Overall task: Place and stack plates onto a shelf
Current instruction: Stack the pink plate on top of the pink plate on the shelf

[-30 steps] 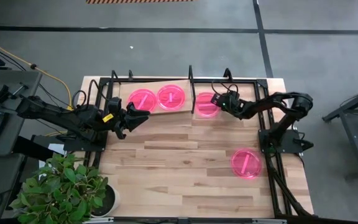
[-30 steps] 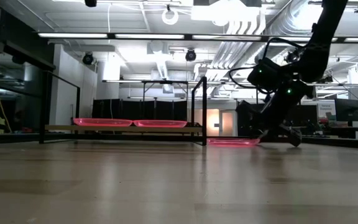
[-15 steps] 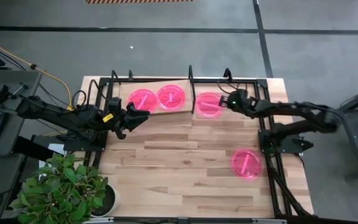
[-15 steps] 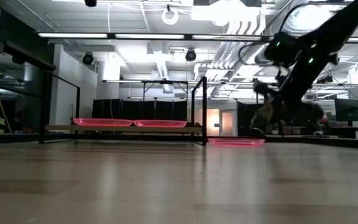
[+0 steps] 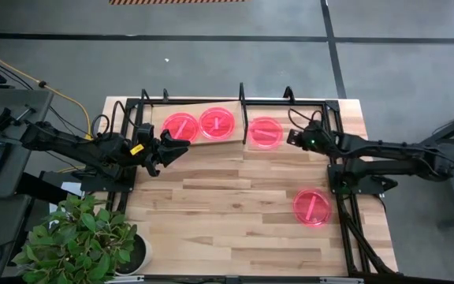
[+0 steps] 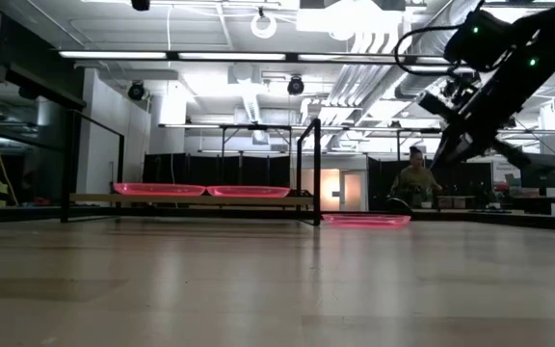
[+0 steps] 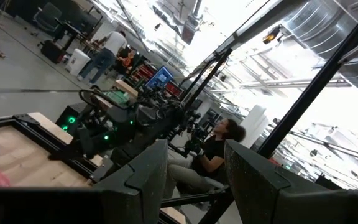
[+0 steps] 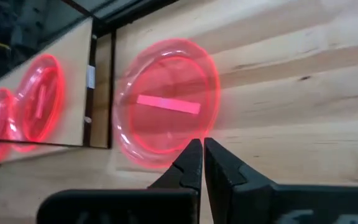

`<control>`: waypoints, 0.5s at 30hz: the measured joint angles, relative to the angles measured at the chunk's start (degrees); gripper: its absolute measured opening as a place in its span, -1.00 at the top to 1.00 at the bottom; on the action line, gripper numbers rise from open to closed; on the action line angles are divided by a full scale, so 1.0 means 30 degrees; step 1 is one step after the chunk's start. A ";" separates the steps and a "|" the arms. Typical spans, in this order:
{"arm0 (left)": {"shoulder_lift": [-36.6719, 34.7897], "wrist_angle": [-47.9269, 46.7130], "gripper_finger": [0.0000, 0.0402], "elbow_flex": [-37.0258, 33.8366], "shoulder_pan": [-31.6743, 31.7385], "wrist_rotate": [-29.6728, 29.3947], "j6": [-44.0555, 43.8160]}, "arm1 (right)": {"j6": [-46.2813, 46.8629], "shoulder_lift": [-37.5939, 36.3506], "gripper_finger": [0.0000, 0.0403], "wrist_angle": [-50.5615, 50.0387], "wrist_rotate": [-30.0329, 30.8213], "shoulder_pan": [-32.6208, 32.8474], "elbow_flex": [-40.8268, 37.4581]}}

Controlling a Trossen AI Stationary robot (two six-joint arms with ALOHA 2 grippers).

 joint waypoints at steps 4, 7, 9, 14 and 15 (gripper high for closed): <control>0.0000 0.0000 0.26 0.0000 0.0000 0.0000 -0.0056 | 0.1353 0.1616 0.85 0.3457 0.0123 0.0305 -0.1399; 0.0000 0.0000 0.26 0.0000 -0.0004 0.0000 -0.0168 | 0.3268 0.3346 0.63 0.6422 0.0173 0.0302 -0.2353; 0.0000 0.0002 0.26 0.0000 0.0000 0.0000 -0.0171 | 0.4589 0.4555 0.47 0.7822 0.0200 0.0302 -0.2759; 0.0000 0.0002 0.26 0.0000 0.0002 0.0000 -0.0320 | 0.6655 0.7781 0.16 1.0122 0.0115 0.0302 -0.2648; 0.0000 0.0000 0.26 0.0000 0.0000 0.0000 -0.0321 | 0.6911 0.8391 0.13 1.0178 0.0051 0.0295 -0.2439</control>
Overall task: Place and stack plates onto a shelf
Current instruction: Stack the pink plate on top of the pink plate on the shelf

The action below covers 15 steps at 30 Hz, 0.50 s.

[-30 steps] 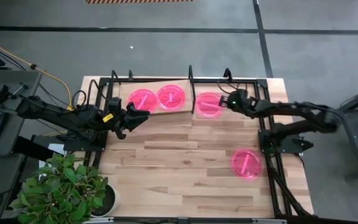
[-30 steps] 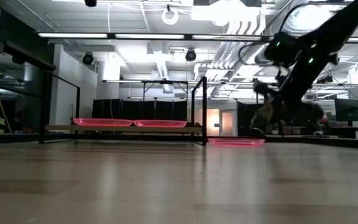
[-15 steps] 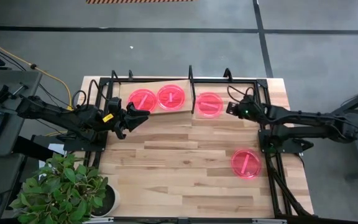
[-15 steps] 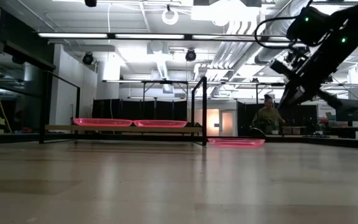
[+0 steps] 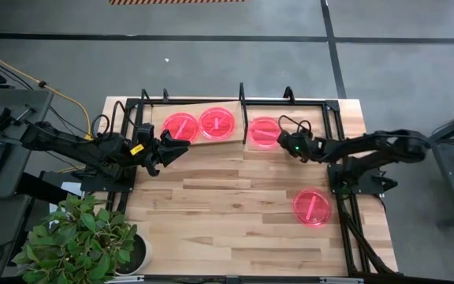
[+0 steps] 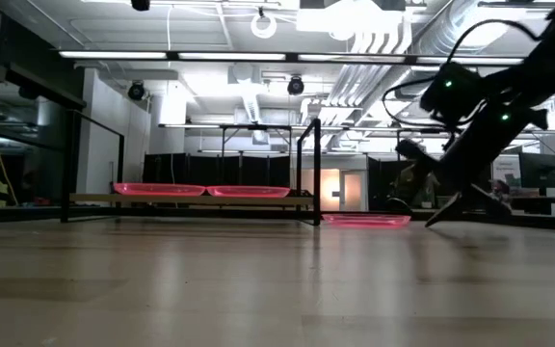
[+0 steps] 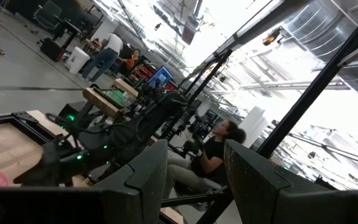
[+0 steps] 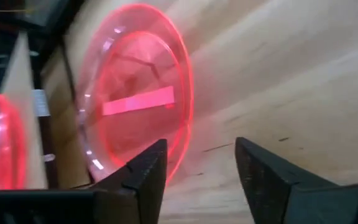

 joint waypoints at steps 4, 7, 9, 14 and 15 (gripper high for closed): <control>0.0000 0.0000 0.26 0.0000 0.0000 -0.0007 0.0000 | 0.0471 0.2147 0.11 0.0257 0.0006 -0.0066 0.1003; 0.0000 0.0000 0.26 0.0000 0.0006 -0.0015 0.0000 | 0.0447 0.3347 0.13 0.0521 0.0196 -0.0066 0.1756; 0.0000 0.0000 0.26 0.0000 0.0000 -0.0015 0.0000 | 0.0447 0.3921 0.15 0.0544 0.0400 -0.0066 0.2183; 0.0000 -0.0031 0.26 0.0000 0.0000 -0.0015 0.0004 | 0.0454 0.4688 0.36 -0.0409 0.0408 -0.0308 0.2840; 0.0000 -0.0052 0.26 0.0000 0.0000 -0.0015 0.0007 | 0.0447 0.4728 0.44 -0.0603 0.0318 -0.0321 0.2856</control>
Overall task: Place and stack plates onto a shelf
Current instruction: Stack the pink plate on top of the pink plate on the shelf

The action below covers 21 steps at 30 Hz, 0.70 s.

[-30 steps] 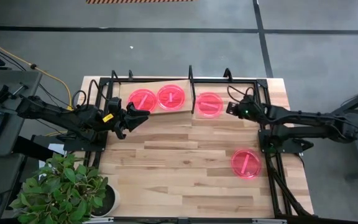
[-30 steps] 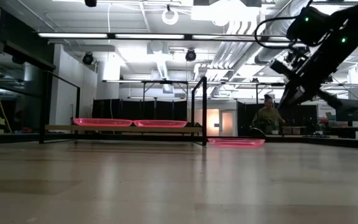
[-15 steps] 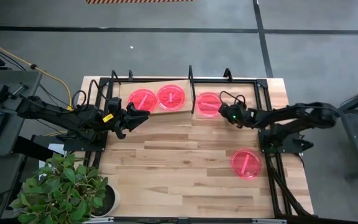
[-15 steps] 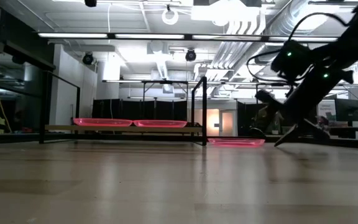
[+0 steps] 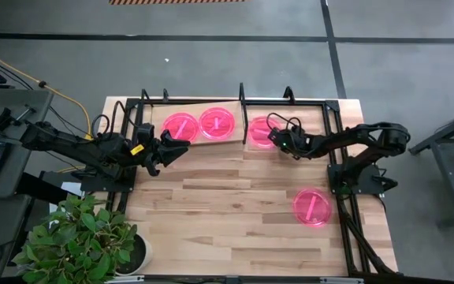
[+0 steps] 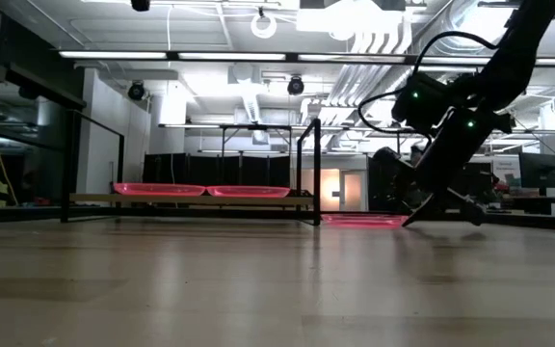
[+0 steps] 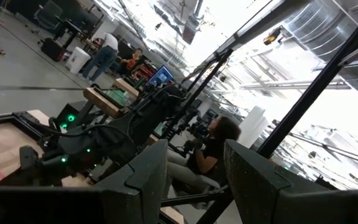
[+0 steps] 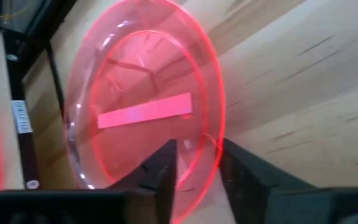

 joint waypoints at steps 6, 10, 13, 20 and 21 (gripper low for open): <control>0.0000 -0.0028 0.26 0.0000 0.0000 0.0000 0.0646 | -0.0832 -0.0687 0.94 -0.1590 -0.0041 0.0000 -0.0038; 0.0000 -0.0028 0.26 0.0000 0.0000 0.0000 0.0656 | -0.1622 -0.2383 0.99 -0.3480 0.0380 -0.0001 -0.0158; 0.0000 -0.0028 0.26 0.0000 0.0000 0.0000 0.0656 | -0.2200 -0.4446 0.99 -0.5550 0.1005 -0.0007 -0.0164; 0.0000 -0.0036 0.26 0.0000 0.0000 0.0007 0.0663 | -0.4404 -1.0006 1.00 -1.0709 0.1285 0.0154 -0.0138; 0.0000 -0.0036 0.26 0.0000 0.0000 0.0007 0.0656 | -0.4665 -1.0827 1.00 -1.1120 0.1267 0.0230 -0.0138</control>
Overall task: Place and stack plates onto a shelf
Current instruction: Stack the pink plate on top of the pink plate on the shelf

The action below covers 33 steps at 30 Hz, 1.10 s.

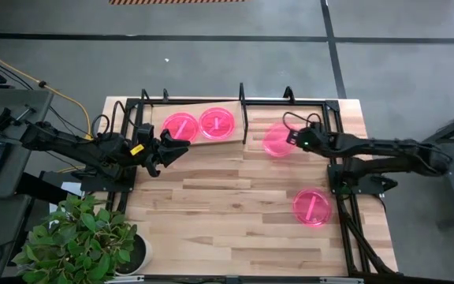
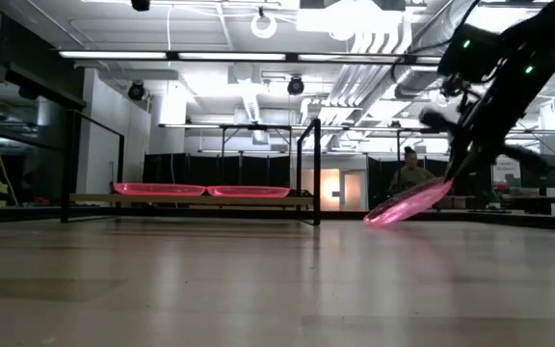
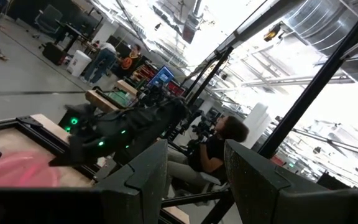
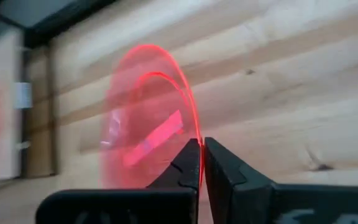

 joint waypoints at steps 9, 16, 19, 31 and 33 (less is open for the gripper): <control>0.0000 0.0007 0.26 0.0000 0.0000 0.0000 0.0007 | -0.1550 -0.5059 1.00 -0.1523 -0.1744 0.2005 0.0007; 0.0000 0.0160 0.26 0.0000 0.0000 -0.0123 0.0073 | -0.1082 -0.4429 1.00 -0.0243 -0.5714 0.5860 0.0015; 0.0007 0.0168 0.26 0.0000 0.0000 -0.0641 0.0291 | 0.0134 -0.2787 1.00 0.1708 -0.5622 0.8269 0.0022; 0.0007 0.1103 0.26 -0.0003 0.0015 -0.2286 0.0357 | 0.2801 0.9158 1.00 0.6801 0.0962 1.3044 0.6613; 0.0000 0.1293 0.26 0.0000 0.0015 -0.3027 0.0355 | 0.2504 1.0921 1.00 0.6788 0.2818 1.2836 0.8699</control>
